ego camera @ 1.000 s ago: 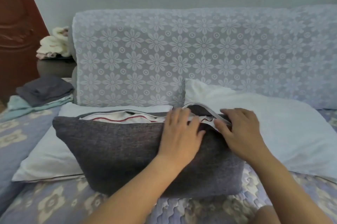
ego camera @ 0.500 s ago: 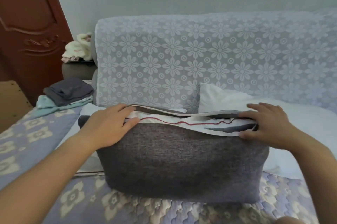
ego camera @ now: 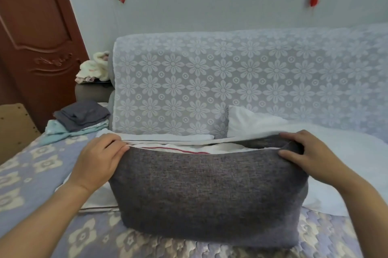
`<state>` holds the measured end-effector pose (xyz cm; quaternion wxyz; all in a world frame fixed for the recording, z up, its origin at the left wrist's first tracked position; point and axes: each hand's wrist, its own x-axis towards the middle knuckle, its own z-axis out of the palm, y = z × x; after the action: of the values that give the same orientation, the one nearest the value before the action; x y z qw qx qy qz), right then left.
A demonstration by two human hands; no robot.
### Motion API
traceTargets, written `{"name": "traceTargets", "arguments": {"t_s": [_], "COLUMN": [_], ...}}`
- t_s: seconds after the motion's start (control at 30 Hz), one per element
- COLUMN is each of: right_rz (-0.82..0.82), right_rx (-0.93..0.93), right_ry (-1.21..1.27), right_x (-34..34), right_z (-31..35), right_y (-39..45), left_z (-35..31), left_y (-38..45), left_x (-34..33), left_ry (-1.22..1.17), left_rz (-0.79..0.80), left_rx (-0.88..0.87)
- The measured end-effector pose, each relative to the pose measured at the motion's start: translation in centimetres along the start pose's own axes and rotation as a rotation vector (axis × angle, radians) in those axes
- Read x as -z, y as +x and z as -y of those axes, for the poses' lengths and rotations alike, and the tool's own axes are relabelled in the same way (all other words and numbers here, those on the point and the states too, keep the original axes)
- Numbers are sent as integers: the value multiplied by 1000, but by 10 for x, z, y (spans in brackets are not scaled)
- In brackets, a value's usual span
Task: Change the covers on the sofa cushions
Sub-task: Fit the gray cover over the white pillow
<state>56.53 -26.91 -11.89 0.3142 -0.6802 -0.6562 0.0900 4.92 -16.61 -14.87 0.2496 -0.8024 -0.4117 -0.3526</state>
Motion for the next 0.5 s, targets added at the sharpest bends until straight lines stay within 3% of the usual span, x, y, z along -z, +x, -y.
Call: {"name": "traceTargets", "arguments": {"t_s": [0.13,0.3,0.37,0.43,0.5], "right_rz": [30,-307,-364,-266,-36], "right_rx": [-19,-47,-86,-128,-99], "right_ry": [-156,-49,22,39,-5], "right_x": [19,8,8,14,20], "right_z": [-3,12,13,12,13], "right_y": [-4,-7,-5,-2,-2], "left_z": [2,-21,-25,-23,-20], "left_y": [6,23,32,38,37], "left_x": [-3,-4,2,7,11], "left_ry": [-65,-118,-174,-278,-362], "left_rz": [29,47,73,164,287], "left_rx": [64,-27,23,179,280]}}
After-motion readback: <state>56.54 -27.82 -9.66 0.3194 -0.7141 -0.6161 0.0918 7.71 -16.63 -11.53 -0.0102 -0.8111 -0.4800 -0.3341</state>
